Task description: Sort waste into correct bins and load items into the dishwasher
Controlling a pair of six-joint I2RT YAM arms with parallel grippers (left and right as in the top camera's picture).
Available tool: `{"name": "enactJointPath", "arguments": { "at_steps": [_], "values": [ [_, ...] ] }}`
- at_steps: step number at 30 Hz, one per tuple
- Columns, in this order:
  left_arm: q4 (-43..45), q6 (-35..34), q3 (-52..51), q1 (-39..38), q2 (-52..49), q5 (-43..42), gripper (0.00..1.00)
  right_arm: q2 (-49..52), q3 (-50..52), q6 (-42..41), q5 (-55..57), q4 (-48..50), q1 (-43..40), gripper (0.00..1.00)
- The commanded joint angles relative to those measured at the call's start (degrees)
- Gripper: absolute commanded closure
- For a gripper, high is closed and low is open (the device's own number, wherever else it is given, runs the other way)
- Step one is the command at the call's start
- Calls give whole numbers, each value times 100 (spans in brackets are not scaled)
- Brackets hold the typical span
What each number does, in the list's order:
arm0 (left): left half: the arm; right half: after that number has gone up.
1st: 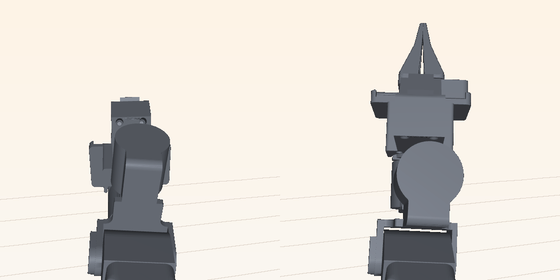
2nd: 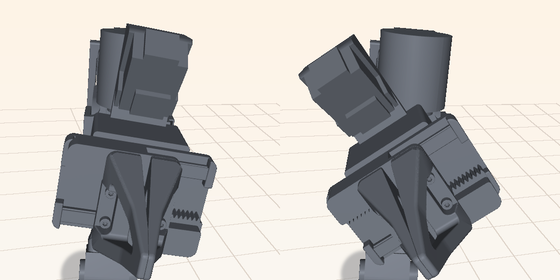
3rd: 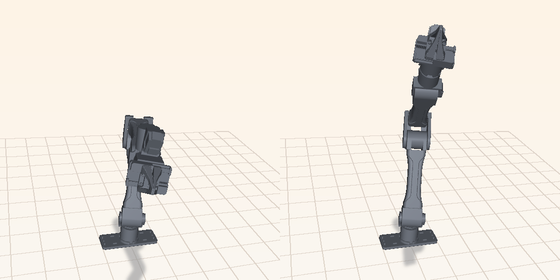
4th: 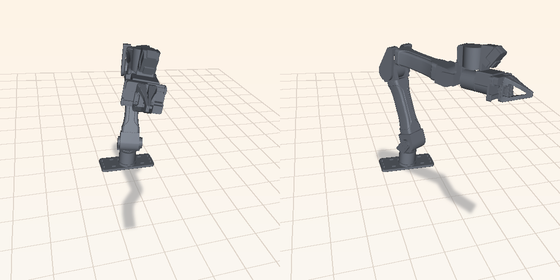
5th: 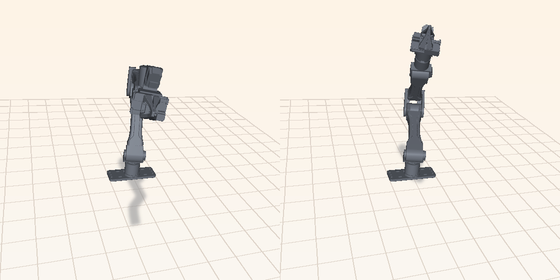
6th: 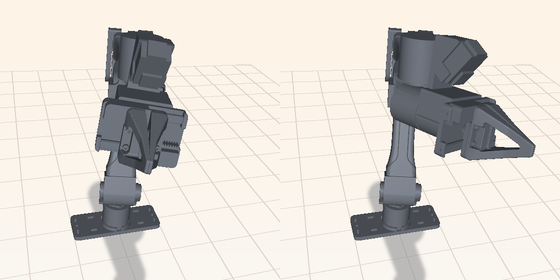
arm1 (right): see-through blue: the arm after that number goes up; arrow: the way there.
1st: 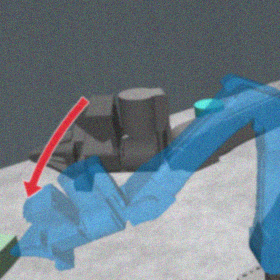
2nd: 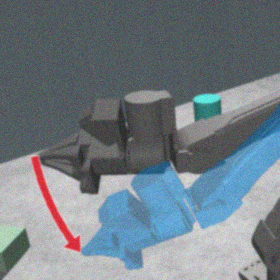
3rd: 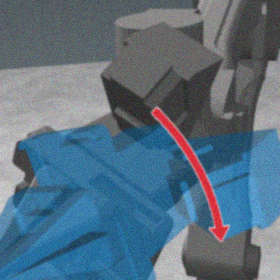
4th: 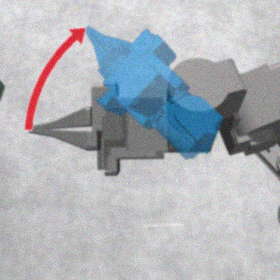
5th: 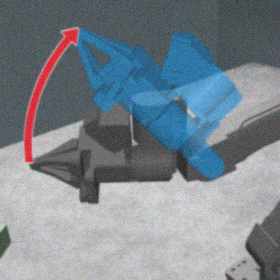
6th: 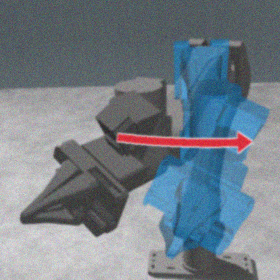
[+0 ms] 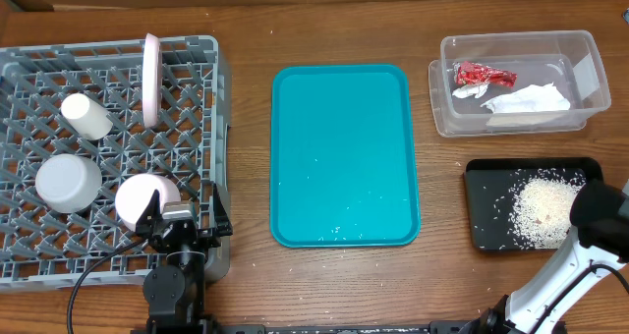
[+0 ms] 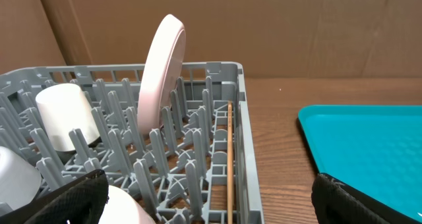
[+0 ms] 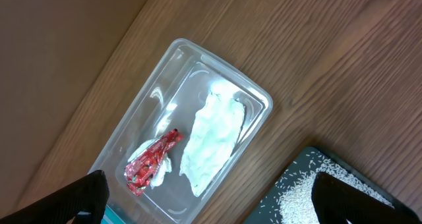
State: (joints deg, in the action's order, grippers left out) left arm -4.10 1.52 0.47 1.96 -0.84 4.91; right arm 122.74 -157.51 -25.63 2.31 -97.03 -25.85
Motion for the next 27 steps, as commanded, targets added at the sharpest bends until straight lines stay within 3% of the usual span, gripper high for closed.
{"name": "enactJointPath", "arguments": {
  "at_steps": [1, 27],
  "values": [
    [2, 87, -17, -9, 63, -46, 0, -111, -109, 17, 20, 26, -4, 0],
    [2, 87, -17, -9, 63, -46, 0, -549, -109, 42, 413, 11, -4, 0]
  ]
}}
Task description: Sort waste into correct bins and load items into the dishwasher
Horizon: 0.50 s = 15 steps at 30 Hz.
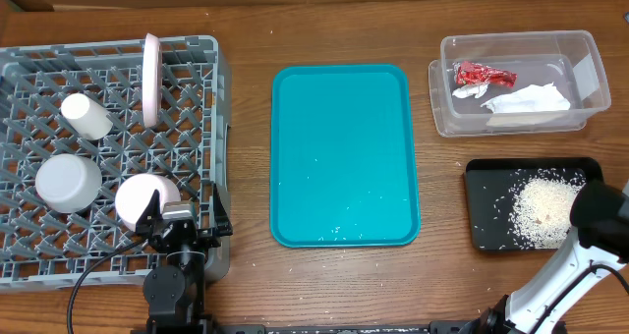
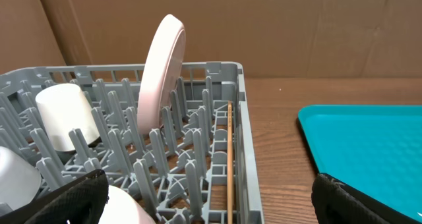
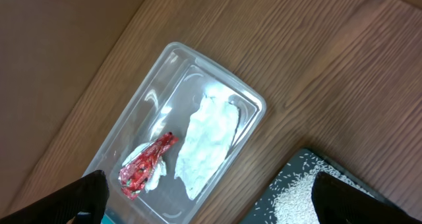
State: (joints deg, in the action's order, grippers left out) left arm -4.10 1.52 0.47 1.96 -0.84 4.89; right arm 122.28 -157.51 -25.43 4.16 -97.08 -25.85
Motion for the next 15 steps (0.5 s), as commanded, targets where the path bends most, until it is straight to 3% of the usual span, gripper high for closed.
{"name": "enactJointPath", "arguments": {
  "at_steps": [1, 15],
  "values": [
    [2, 87, -17, -9, 63, -44, 0, -610, -109, 26, 236, 50, -4, 0],
    [2, 87, -17, -9, 63, -44, 0, -1565, -109, 170, 485, 870, 798, 0]
  ]
}}
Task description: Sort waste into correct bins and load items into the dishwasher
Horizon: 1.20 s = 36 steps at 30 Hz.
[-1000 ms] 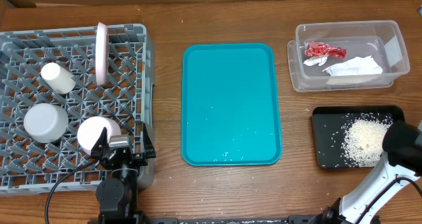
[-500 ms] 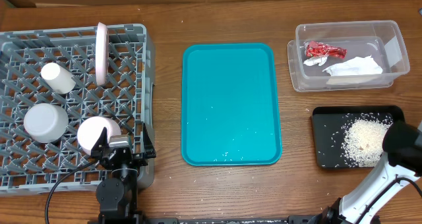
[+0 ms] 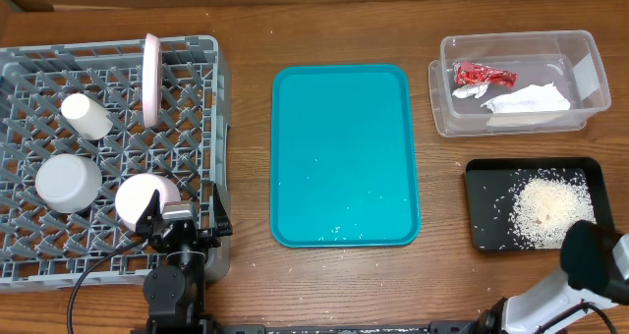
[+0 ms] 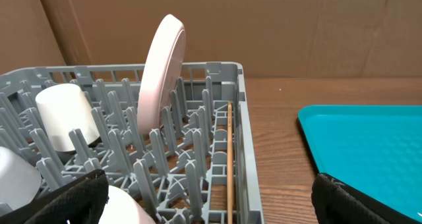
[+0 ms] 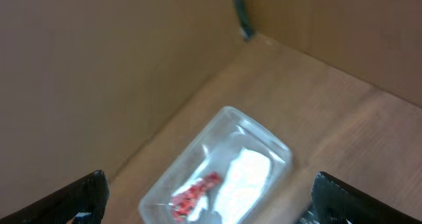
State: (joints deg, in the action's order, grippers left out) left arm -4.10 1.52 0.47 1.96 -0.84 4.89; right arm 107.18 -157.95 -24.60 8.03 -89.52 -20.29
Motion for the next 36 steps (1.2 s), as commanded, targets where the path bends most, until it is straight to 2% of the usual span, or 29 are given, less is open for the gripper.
{"name": "enactJointPath", "arguments": {
  "at_steps": [1, 11, 16, 19, 20, 25, 28, 32, 36],
  "values": [
    [2, 87, -17, -9, 63, -44, 0, -94, -66, 94, 101, 168, 348, 0],
    [2, 87, -17, -9, 63, -44, 0, -527, -26, 411, 98, 719, 1027, 0],
    [2, 87, -17, -9, 63, -44, 0, -968, 671, 407, 94, 1143, 1060, 0],
    [2, 87, -17, -9, 63, -44, 0, -1436, 1635, 407, 70, 1746, 1060, 0],
    [2, 87, -17, -9, 63, -44, 0, -1786, 2354, 407, -90, 2164, 1060, 0],
    [2, 87, -17, -9, 63, -44, 0, -2920, 4581, 411, -527, 3554, 1060, 0],
    [2, 87, -17, -9, 63, -44, 0, -3696, 6175, 437, -590, 4708, 1060, 0],
    [2, 87, -17, -9, 63, -44, 0, -4760, 8446, 1158, -1484, 6566, 1060, 0],
    [4, 87, -17, -9, 63, -44, 0, -5661, 10159, 1333, -1832, 7772, 1060, 0]
  ]
}}
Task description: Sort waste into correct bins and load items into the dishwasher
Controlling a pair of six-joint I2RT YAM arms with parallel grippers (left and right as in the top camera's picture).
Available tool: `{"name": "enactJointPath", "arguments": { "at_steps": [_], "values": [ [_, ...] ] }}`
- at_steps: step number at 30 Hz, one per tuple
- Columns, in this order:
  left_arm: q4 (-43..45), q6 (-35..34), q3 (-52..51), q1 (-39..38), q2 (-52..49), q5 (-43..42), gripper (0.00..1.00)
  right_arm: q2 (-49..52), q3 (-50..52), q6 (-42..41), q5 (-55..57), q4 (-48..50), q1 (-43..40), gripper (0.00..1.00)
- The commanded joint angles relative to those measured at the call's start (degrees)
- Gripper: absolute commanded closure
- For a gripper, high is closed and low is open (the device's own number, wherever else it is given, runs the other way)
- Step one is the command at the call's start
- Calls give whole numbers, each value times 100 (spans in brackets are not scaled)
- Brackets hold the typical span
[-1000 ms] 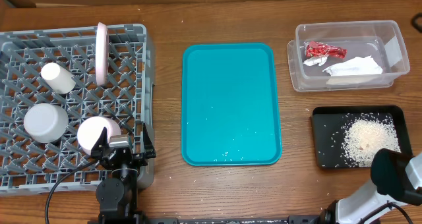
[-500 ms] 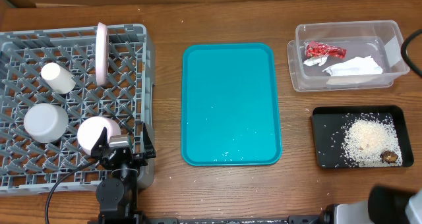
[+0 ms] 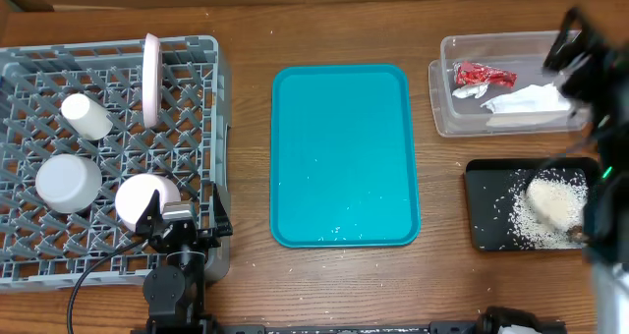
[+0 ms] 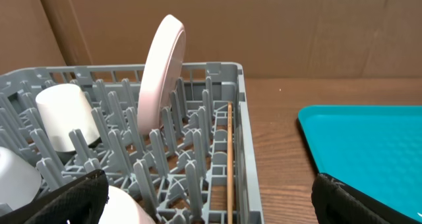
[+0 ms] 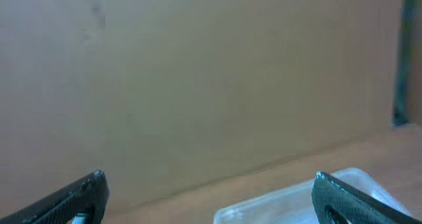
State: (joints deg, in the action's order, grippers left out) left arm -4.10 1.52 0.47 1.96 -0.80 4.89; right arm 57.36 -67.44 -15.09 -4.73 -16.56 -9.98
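The grey dish rack (image 3: 29,59) at the left holds a standing pink plate (image 3: 152,79), three white cups (image 3: 85,116) and a wooden chopstick (image 4: 229,158). My left gripper (image 3: 183,226) rests at the rack's front right corner, open and empty (image 4: 211,207). At the back right, a clear bin (image 3: 580,113) holds a red wrapper (image 3: 484,75) and a white napkin (image 3: 526,100). The black tray (image 3: 486,177) carries rice (image 3: 550,204). My right gripper (image 3: 582,64), blurred, hangs over the bin's right end, open and empty (image 5: 211,204).
A bare teal tray (image 3: 344,155) with a few crumbs lies in the middle of the wooden table. Brown cardboard walls stand behind the table (image 5: 198,72). In the right wrist view only the clear bin's rim (image 5: 290,201) shows at the bottom.
My right arm has gone from the table's front right corner to up over the clear bin's right end. Its camera now faces the cardboard wall. The left arm has not moved.
At first my right gripper stood open beside the black tray, looking down on the clear bin with wrapper and napkin. Later the arm was at the front right corner with its view tilted up. Now it is over the bin's right end. The left gripper stayed at the rack.
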Motion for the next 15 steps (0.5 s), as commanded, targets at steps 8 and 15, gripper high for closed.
{"name": "enactJointPath", "arguments": {
  "at_steps": [8, 15],
  "values": [
    [2, 87, -17, -9, 59, -44, 0, -2739, 3670, 382, -1062, 1694, 39, 0],
    [2, 87, -17, -9, 59, -42, 0, -3912, 4507, 846, -1082, 1696, 293, 0]
  ]
}}
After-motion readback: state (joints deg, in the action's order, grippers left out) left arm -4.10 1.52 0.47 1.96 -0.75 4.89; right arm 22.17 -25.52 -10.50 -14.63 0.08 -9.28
